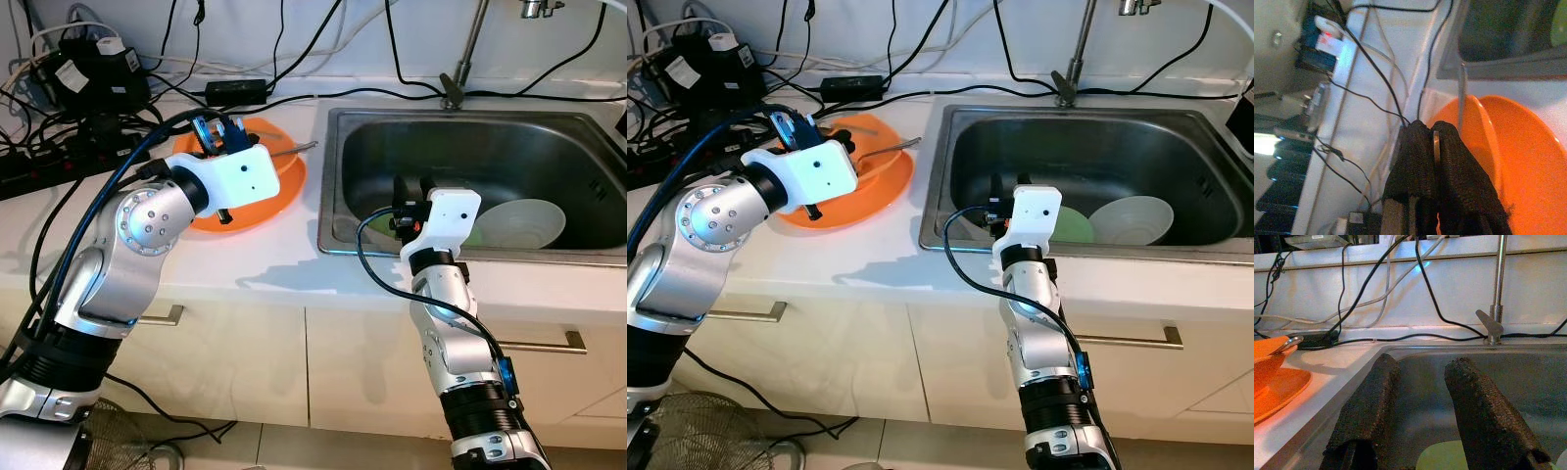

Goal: Kitchen organization

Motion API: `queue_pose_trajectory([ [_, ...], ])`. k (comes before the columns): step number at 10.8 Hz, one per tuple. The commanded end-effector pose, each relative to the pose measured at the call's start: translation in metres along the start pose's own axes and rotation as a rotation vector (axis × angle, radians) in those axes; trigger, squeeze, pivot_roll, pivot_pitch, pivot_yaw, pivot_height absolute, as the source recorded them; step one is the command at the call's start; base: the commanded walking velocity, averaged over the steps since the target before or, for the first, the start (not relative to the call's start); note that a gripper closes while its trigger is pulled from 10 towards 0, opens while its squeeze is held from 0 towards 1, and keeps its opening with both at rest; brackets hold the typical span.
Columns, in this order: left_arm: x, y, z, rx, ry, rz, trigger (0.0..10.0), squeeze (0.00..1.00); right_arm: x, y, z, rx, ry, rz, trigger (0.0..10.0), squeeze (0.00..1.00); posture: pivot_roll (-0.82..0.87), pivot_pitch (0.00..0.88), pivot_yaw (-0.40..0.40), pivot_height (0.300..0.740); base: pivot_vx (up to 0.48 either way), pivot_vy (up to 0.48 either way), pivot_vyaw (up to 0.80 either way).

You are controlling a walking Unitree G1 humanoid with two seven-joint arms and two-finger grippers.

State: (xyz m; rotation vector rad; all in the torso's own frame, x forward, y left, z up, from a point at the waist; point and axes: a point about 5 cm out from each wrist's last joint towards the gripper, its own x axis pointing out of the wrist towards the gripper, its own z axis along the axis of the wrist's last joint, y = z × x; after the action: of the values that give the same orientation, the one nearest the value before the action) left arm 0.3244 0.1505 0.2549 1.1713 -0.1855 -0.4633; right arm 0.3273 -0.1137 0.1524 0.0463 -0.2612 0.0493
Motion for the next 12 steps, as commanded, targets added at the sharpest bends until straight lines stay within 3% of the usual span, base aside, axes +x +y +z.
queue_pose_trajectory([
  [1,-0.002,0.002,0.000,0.000,0.004,-0.017,10.0,0.00,0.004,0.004,0.004,0.007,-0.016,0.016,10.0,0.00,0.07,0.000,0.039,0.740,0.000,0.000,0.00],
  [3,-0.005,-0.019,-0.005,-0.059,0.016,-0.161,10.0,0.00,0.004,0.003,0.003,0.000,-0.011,0.018,10.0,0.00,0.07,0.000,0.039,0.740,0.000,0.000,0.00],
  [6,-0.008,-0.026,0.000,-0.104,-0.002,-0.222,10.0,0.00,0.005,0.004,0.002,-0.003,-0.004,0.027,10.0,0.00,0.08,0.000,0.035,0.740,0.000,0.000,0.00],
  [7,-0.011,-0.018,-0.001,-0.099,0.001,-0.198,10.0,0.00,0.005,0.006,0.002,-0.001,-0.004,0.032,10.0,0.00,0.08,0.000,0.035,0.740,0.000,0.000,0.00],
  [9,-0.011,0.011,-0.004,-0.006,0.028,-0.016,10.0,0.00,0.005,0.007,0.001,0.009,-0.001,0.035,10.0,0.00,0.09,0.000,0.033,0.740,0.000,0.000,0.00],
  [12,-0.008,0.014,-0.003,0.103,0.064,0.020,10.0,0.00,0.005,0.007,0.000,0.019,0.000,0.027,10.0,0.00,0.09,0.000,0.038,0.740,0.000,0.000,0.00],
])
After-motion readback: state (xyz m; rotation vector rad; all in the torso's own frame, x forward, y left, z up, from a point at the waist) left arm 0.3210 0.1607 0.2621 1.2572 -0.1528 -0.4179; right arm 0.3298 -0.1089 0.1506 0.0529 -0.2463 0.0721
